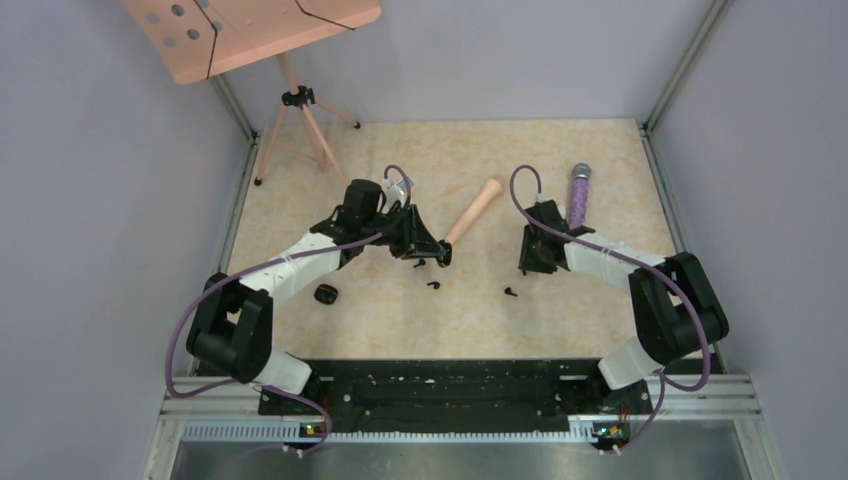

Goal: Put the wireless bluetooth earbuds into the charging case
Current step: Move the left earbud to the center of the board, then insert the left earbud into the left side groove of the charging case.

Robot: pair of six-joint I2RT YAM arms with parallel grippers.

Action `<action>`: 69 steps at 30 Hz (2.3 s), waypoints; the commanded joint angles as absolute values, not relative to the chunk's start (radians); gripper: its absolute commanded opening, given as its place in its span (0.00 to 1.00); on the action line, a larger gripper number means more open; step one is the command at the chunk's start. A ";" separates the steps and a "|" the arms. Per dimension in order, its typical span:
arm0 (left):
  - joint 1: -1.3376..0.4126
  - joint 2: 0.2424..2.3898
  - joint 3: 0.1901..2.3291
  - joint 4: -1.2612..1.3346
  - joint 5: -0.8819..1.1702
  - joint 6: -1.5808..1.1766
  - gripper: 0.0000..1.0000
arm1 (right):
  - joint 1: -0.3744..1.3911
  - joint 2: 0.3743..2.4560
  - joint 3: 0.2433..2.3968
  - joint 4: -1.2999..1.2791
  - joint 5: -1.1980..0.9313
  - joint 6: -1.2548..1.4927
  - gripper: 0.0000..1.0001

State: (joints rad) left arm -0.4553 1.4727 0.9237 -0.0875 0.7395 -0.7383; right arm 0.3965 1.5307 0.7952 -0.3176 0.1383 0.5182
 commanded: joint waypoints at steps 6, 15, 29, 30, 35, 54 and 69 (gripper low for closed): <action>-0.459 1.454 0.946 -0.057 0.745 -0.732 0.00 | 0.420 1.580 0.854 -0.364 0.151 0.468 0.30; -0.459 1.448 0.950 -0.067 0.742 -0.729 0.00 | 0.436 1.616 0.877 -0.365 0.146 0.463 0.28; -0.459 1.457 0.959 -0.072 0.742 -0.729 0.00 | 0.442 1.634 0.894 -0.431 0.167 0.338 0.29; -0.459 1.458 0.961 -0.070 0.742 -0.730 0.00 | 0.443 1.635 0.894 -0.432 0.166 0.329 0.29; -0.460 1.461 0.963 -0.067 0.744 -0.732 0.00 | 0.444 1.658 0.902 -0.431 0.162 0.298 0.28; -0.458 1.455 0.954 -0.074 0.739 -0.727 0.00 | 0.443 1.693 0.922 -0.460 0.072 0.216 0.38; -0.460 1.468 0.966 -0.066 0.745 -0.731 0.00 | 0.435 1.746 0.973 -0.510 0.070 0.266 0.37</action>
State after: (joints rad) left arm -0.4553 1.4731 0.9276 -0.0902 0.7399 -0.7383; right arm 0.4355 1.6810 0.9791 -0.4583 0.1036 0.2310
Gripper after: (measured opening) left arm 0.325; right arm 0.372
